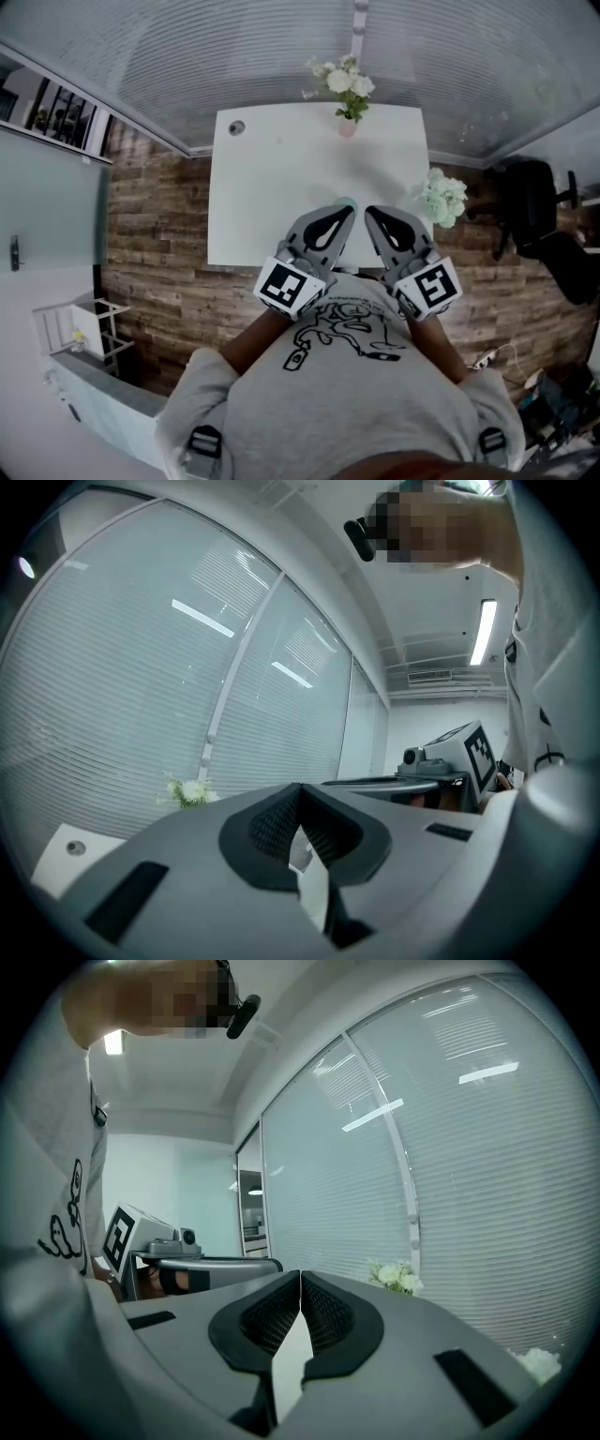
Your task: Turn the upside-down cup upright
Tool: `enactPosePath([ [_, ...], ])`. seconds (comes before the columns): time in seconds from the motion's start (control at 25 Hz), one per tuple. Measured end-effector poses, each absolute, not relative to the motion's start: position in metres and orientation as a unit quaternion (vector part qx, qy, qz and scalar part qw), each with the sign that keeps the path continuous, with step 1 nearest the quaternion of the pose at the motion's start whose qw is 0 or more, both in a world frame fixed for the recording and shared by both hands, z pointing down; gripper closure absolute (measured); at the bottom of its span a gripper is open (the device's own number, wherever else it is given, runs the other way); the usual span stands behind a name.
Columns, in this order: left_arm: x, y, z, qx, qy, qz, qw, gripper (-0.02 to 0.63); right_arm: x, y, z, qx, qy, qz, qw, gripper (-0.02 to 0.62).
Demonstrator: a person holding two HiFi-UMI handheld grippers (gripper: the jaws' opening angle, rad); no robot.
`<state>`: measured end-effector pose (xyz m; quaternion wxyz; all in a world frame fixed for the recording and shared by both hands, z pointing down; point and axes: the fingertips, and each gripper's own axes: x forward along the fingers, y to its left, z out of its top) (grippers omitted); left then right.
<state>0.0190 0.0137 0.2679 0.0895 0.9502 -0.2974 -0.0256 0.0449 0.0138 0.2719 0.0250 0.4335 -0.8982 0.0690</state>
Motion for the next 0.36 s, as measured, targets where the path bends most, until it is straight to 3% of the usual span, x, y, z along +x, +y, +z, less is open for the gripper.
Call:
enactPosePath([
  [0.36, 0.0227, 0.0155, 0.2630, 0.949, -0.297, -0.030, 0.105, 0.603, 0.0482, 0.0148, 0.2697, 0.438, -0.896, 0.073, 0.027, 0.558],
])
